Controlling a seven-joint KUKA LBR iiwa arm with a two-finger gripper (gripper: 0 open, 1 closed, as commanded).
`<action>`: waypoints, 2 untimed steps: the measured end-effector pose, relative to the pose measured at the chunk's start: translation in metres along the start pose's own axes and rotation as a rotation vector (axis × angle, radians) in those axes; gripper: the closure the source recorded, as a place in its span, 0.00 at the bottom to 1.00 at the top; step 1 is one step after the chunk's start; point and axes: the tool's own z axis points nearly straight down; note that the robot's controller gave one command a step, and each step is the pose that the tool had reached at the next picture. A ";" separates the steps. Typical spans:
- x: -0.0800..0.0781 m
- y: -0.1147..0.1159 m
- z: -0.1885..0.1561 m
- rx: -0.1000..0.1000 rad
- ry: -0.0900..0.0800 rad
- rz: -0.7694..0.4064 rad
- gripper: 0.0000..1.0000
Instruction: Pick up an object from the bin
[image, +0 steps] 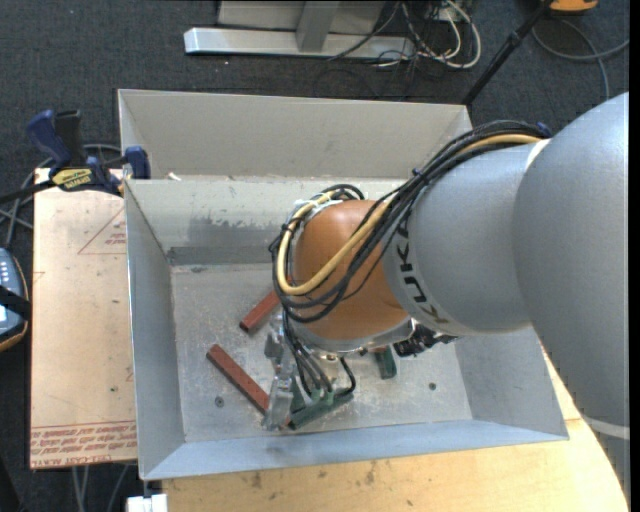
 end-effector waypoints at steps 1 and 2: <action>-0.027 0.012 0.021 -0.003 -0.005 0.027 0.00; -0.016 0.009 0.056 -0.004 -0.005 0.263 0.00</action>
Offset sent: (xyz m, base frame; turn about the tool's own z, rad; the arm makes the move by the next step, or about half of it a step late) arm 0.0110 0.0061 -0.0702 0.3524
